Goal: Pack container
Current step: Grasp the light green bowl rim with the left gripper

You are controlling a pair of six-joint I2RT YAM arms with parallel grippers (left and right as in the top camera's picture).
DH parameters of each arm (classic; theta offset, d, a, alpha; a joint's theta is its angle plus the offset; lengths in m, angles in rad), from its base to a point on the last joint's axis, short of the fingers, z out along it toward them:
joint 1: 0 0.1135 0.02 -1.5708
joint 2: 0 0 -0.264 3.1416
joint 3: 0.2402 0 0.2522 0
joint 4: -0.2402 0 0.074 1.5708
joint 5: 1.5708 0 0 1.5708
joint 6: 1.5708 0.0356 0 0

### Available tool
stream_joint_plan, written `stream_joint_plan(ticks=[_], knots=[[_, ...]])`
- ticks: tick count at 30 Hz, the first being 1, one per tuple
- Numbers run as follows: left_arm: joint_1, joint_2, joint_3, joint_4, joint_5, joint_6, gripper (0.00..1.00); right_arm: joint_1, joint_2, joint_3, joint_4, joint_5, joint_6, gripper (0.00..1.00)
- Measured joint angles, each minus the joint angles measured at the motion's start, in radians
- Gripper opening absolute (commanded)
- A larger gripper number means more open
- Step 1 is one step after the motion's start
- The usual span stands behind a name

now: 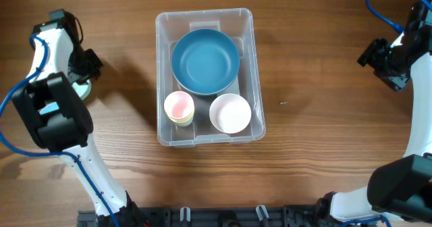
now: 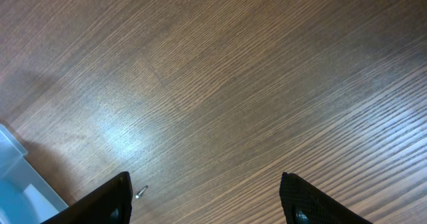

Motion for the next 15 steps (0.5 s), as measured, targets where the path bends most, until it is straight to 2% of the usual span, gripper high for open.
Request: stream_joint_plan(ticks=[1, 10, 13, 15], knots=[[0.0, 0.008, 0.0, -0.001, -0.001, 0.003, 0.04, 0.0, 0.0, 0.0, 0.0, 0.0, 0.0, 0.72], [-0.024, 0.004, 0.001, -0.027, -0.026, -0.001, 0.04, 0.0, 0.0, 0.0, 0.0, 0.0, 0.0, 0.72], [-0.111, -0.064, 0.045, -0.116, -0.008, 0.003, 0.04, 0.0, 0.0, 0.0, 0.0, 0.0, 0.0, 0.72], [-0.23, -0.195, 0.095, -0.158, 0.036, 0.024, 0.04, 0.0, 0.0, 0.0, 0.0, 0.0, 0.0, 0.72]])
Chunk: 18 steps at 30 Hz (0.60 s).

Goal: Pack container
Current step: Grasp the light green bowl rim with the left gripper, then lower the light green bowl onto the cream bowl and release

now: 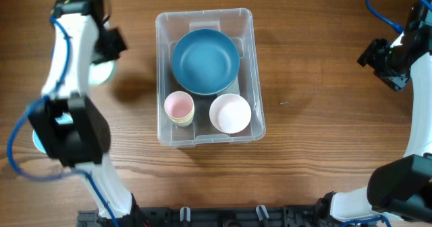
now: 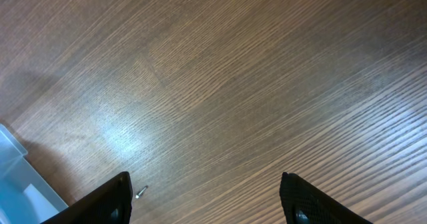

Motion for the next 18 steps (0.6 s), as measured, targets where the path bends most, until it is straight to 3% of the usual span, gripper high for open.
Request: stream_joint_plan(ticks=[2, 4, 7, 10, 18], knots=[[-0.22, -0.199, 0.038, -0.031, 0.011, 0.014, 0.04, 0.0, 0.0, 0.0, -0.001, 0.0, 0.0, 0.72], [-0.405, -0.268, 0.046, -0.062, 0.021, 0.029, 0.04, 0.0, 0.0, 0.0, -0.003, 0.0, 0.0, 0.72], [-0.686, -0.249, 0.044, -0.086, 0.038, 0.04, 0.04, 0.0, 0.0, 0.0, -0.003, -0.004, 0.0, 0.72], [-0.85, -0.214, 0.037, -0.098, 0.025, 0.024, 0.04, 0.0, 0.0, 0.0, -0.003, -0.007, 0.0, 0.72], [-0.909, -0.11, -0.111, -0.043, 0.027, -0.015, 0.04, 0.0, 0.0, 0.0, -0.003, -0.015, 0.0, 0.72]])
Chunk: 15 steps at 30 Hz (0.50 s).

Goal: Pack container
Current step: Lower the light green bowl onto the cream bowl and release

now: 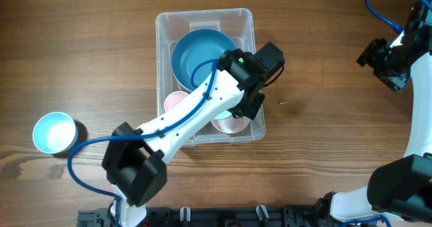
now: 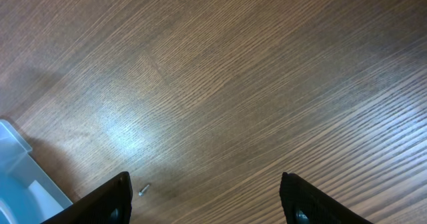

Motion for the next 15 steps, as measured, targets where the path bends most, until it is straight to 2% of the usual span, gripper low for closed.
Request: stream_joint_plan(ticks=[2, 3, 4, 7, 12, 15], knots=[[0.0, 0.014, -0.014, 0.019, 0.004, -0.003, 0.05, 0.0, 0.0, 0.0, 0.0, 0.0, 0.0, 0.72], [0.0, 0.016, -0.014, 0.031, 0.007, -0.003, 0.08, 0.0, 0.0, 0.0, 0.0, 0.0, 0.0, 0.72], [0.0, 0.016, -0.014, 0.043, 0.01, -0.003, 0.27, 0.0, 0.0, 0.0, 0.0, 0.0, 0.0, 0.72], [0.0, 0.016, -0.014, 0.042, 0.014, -0.008, 0.47, 0.0, 0.0, 0.0, 0.0, 0.0, 0.0, 0.72], [0.003, 0.016, -0.013, 0.016, 0.006, -0.009, 0.47, 0.0, 0.0, 0.0, 0.0, 0.0, 0.0, 0.72], [0.053, -0.023, 0.024, -0.067, -0.042, -0.01, 0.49, 0.0, 0.0, 0.0, 0.0, 0.0, 0.0, 0.72]])
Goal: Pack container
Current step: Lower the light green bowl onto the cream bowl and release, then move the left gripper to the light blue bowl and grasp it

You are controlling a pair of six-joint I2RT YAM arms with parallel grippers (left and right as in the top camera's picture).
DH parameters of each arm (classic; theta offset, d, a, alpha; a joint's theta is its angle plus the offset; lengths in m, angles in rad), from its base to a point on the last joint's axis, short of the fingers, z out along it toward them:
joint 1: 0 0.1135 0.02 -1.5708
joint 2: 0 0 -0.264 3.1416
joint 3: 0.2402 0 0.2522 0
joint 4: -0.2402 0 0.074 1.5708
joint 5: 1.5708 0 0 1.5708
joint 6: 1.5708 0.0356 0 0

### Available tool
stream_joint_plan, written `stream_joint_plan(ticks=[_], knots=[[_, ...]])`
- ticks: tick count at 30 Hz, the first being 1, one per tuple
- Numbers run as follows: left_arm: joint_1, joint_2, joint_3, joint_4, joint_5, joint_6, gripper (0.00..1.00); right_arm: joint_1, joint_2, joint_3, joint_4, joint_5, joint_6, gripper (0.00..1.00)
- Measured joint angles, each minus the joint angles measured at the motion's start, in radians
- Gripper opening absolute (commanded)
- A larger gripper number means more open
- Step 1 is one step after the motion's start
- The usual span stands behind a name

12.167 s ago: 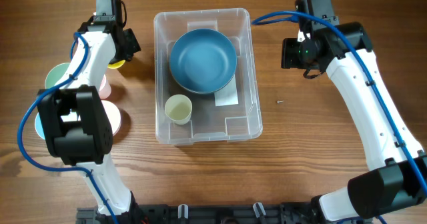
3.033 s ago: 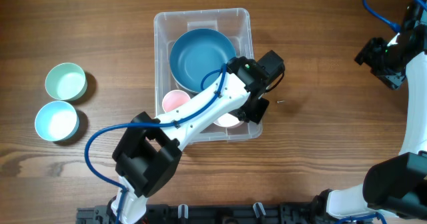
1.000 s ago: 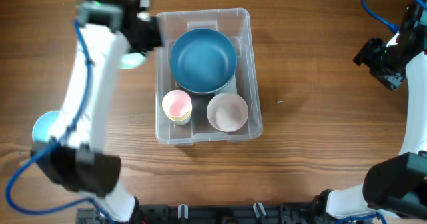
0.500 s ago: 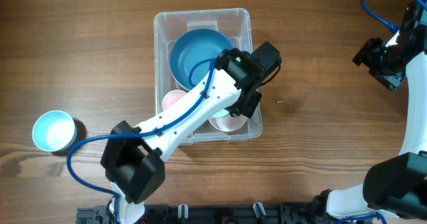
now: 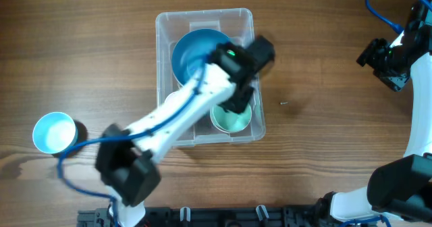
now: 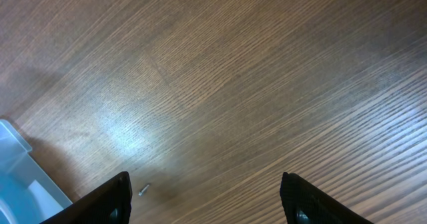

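A clear plastic container (image 5: 161, 24) stands mid-table with a blue bowl (image 5: 192, 51) in its far half. A pale green bowl (image 5: 233, 120) shows in its near right corner. My left arm reaches across the container, and its gripper (image 5: 239, 103) sits at the green bowl's far rim, blurred, so its jaws cannot be read. The arm hides the container's near left corner. A light blue cup (image 5: 54, 132) stands on the table at the left. My right gripper (image 5: 387, 59), also (image 6: 207, 207), hangs open over bare wood at the right with nothing in it.
A small screw (image 6: 143, 189) lies on the wood right of the container, whose corner (image 6: 15, 159) shows in the right wrist view. The right arm's blue cable loops at the far right edge.
A pale green bowl now shows in the container's near right corner, where a white bowl was. My left arm has shifted slightly over the container. The right gripper has not moved.
My left gripper was at the table's left by a pale green thing, with a blue bowl, pink cup and white bowl in the container. It then stood further back left with that thing. Later it reached over the container, and a green bowl now covers the white one.
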Motion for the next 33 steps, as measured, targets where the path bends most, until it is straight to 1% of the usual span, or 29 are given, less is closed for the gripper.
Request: stream_joint_plan(ticks=[2, 3, 4, 5, 7, 9, 10, 11, 13, 15, 16, 18, 20, 21, 25, 26, 27, 29, 31, 33], knots=[[0.091, -0.106, 0.026, -0.038, -0.053, -0.006, 0.5, 0.0, 0.0, 0.0, 0.0, 0.0, 0.0, 0.72], [0.176, -0.199, 0.036, -0.056, -0.084, -0.011, 0.5, 0.0, 0.0, 0.0, 0.0, 0.0, 0.0, 0.72], [0.259, -0.272, 0.048, -0.066, -0.102, -0.018, 0.55, 0.0, 0.0, 0.0, 0.0, 0.0, 0.0, 0.72], [0.363, -0.342, 0.057, -0.078, -0.114, -0.032, 0.58, 0.0, 0.0, 0.0, 0.0, -0.001, 0.0, 0.72], [0.654, -0.448, 0.076, -0.112, -0.141, -0.076, 0.58, 0.0, 0.0, 0.0, 0.0, -0.003, 0.0, 0.72], [0.887, -0.447, 0.062, -0.139, -0.138, -0.105, 0.6, 0.0, 0.0, 0.0, 0.001, -0.004, 0.0, 0.72], [0.959, -0.431, 0.03, -0.13, -0.139, -0.109, 0.61, 0.0, 0.0, 0.0, 0.0, -0.004, 0.0, 0.72], [0.997, -0.414, 0.003, -0.128, -0.14, -0.111, 0.61, 0.0, 0.0, 0.0, 0.0, -0.005, 0.0, 0.72], [1.103, -0.369, -0.138, -0.056, -0.133, -0.117, 0.62, 0.0, 0.0, 0.0, 0.0, -0.007, 0.0, 0.72], [1.169, -0.327, -0.247, 0.004, -0.121, -0.122, 0.64, 0.0, 0.0, 0.0, 0.0, -0.007, 0.0, 0.72], [1.193, -0.325, -0.309, 0.086, -0.102, -0.124, 0.64, 0.0, 0.0, 0.0, 0.0, -0.007, 0.0, 0.72], [1.244, -0.287, -0.441, 0.197, -0.074, -0.127, 0.64, 0.0, 0.0, 0.0, -0.001, -0.007, 0.0, 0.72], [1.255, -0.22, -0.542, 0.299, -0.057, -0.129, 0.64, 0.0, 0.0, 0.0, -0.004, -0.007, 0.0, 0.72], [1.255, -0.194, -0.562, 0.322, -0.053, -0.129, 0.64, 0.0, 0.0, 0.0, -0.004, -0.007, 0.0, 0.72], [1.257, -0.091, -0.576, 0.359, -0.053, -0.128, 0.63, 0.0, 0.0, 0.0, -0.005, -0.007, -0.003, 0.72], [1.262, -0.066, -0.576, 0.365, -0.053, -0.128, 0.59, 0.0, 0.0, 0.0, -0.005, -0.007, -0.003, 0.72], [1.268, -0.051, -0.577, 0.369, -0.053, -0.129, 0.51, 0.0, 0.0, 0.0, -0.005, -0.007, -0.003, 0.72], [1.282, -0.043, -0.578, 0.377, -0.053, -0.129, 0.27, 0.0, 0.0, 0.0, -0.005, -0.007, -0.003, 0.72], [1.29, -0.043, -0.578, 0.388, -0.053, -0.127, 0.11, 0.0, 0.0, 0.0, -0.005, -0.007, -0.003, 0.72], [1.292, -0.043, -0.578, 0.393, -0.053, -0.132, 0.04, 0.0, 0.0, 0.0, -0.006, -0.007, -0.003, 0.72]])
